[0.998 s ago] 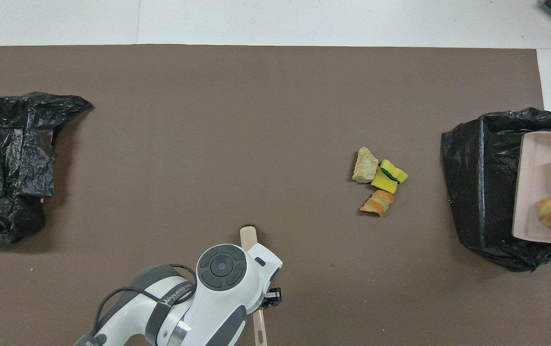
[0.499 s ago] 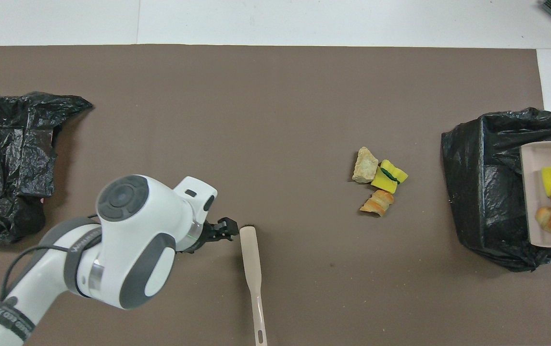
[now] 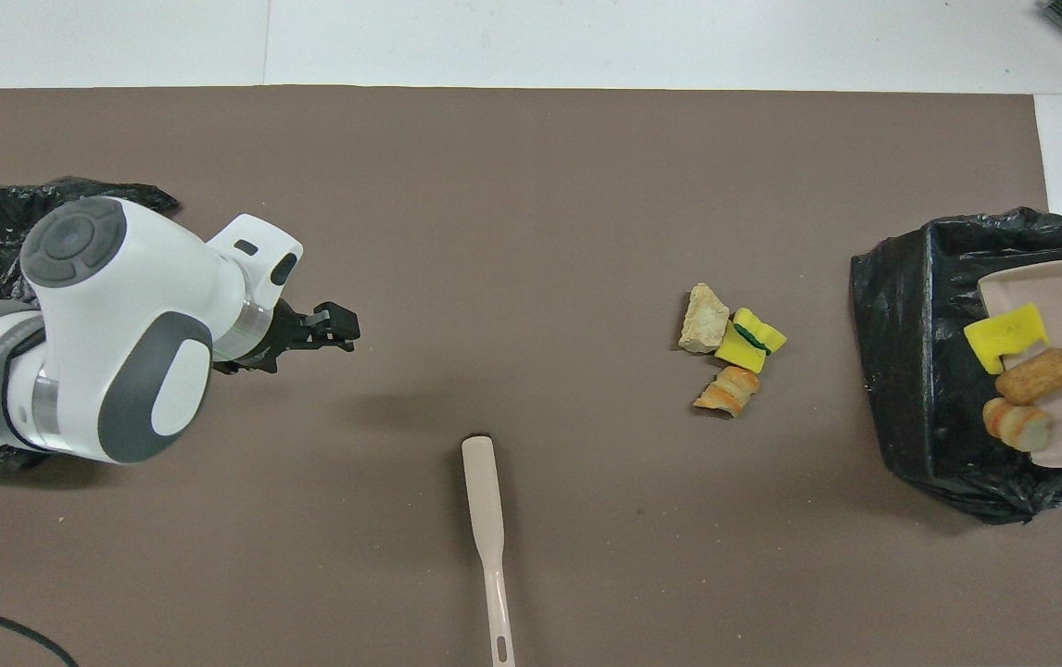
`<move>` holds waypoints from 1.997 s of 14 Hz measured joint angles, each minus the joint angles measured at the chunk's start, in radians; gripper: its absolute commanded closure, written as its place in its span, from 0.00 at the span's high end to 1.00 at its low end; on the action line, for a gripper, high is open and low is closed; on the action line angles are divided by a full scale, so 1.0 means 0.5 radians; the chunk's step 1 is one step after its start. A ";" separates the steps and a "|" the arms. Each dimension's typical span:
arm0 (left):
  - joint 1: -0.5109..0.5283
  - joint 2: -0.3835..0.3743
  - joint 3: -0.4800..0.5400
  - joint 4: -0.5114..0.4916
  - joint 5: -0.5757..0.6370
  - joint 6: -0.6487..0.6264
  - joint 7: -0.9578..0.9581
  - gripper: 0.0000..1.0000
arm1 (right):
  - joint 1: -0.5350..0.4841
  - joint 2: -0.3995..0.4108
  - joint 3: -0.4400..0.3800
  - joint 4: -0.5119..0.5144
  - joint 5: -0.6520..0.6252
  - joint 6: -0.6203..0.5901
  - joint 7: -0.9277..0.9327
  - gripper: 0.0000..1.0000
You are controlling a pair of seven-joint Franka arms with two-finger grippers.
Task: Sweep and dump trash in bin
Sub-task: 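Tip the dustpan into the bag while the left gripper releases the brush, then return the dustpan to the table center with the right gripper and release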
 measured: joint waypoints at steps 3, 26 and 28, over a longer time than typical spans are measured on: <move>0.082 0.145 0.001 0.270 0.162 -0.152 0.125 1.00 | 0.032 -0.008 0.002 -0.013 -0.129 -0.003 0.021 0.00; 0.359 0.001 -0.010 0.721 0.215 -0.728 0.713 1.00 | 0.420 -0.228 0.925 0.233 1.593 -1.065 3.053 0.00; 0.345 0.001 -0.003 0.722 0.215 -0.727 0.716 1.00 | 0.628 -0.028 0.933 0.277 1.643 -0.898 3.575 0.00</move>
